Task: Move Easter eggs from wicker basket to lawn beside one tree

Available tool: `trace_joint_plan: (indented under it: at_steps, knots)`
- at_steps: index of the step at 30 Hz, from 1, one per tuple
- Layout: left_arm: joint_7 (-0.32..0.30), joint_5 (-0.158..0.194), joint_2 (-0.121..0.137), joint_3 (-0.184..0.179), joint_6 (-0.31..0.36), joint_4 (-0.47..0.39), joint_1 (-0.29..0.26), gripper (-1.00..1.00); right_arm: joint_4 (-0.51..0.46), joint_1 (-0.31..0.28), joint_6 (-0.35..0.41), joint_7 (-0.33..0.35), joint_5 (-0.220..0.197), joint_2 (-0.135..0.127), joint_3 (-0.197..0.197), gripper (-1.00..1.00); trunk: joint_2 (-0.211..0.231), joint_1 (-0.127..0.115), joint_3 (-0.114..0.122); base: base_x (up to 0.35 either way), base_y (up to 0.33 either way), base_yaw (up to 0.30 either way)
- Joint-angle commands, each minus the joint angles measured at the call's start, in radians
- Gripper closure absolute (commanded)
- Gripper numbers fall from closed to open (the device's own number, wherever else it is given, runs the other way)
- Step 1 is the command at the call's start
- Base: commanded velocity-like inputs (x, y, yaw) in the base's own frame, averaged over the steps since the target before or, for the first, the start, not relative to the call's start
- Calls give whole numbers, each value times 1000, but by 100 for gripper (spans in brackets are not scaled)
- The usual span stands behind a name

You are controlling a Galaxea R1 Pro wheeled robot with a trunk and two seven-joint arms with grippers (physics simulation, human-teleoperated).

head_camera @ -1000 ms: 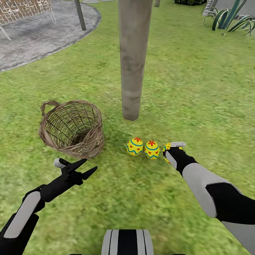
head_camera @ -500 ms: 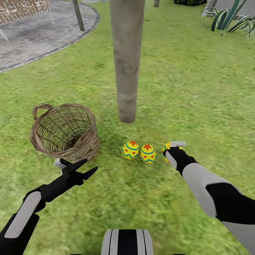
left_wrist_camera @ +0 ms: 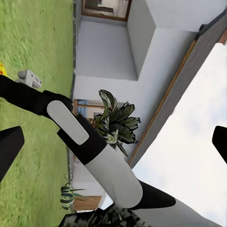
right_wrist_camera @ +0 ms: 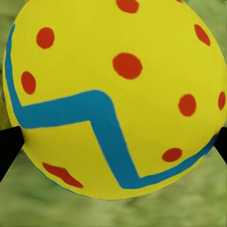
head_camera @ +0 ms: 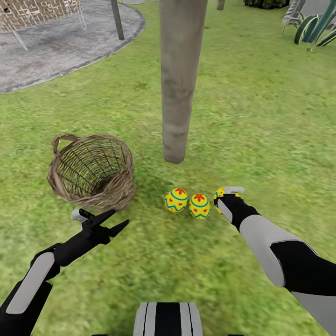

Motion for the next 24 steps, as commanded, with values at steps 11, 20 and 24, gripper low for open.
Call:
trace_joint_plan:
  at_steps: [11, 20, 24]
  knots:
    - [-4, -2, 0, 1, 4, 0, -1, -100, -2, 0, 5, -6, -11, -1, 9, 100, -2, 3, -31, 0, 0, 21]
    - [-4, 1, 1, 5, 3, 0, -1, -100, -3, 0, 6, -6, -11, -1, 9, 100, -3, 5, -47, 0, 0, 0]
    - [-5, 3, 2, 5, 3, 0, -1, -100, -3, 0, 7, -7, -11, -1, 9, 100, -4, 7, -59, 0, 0, 0]
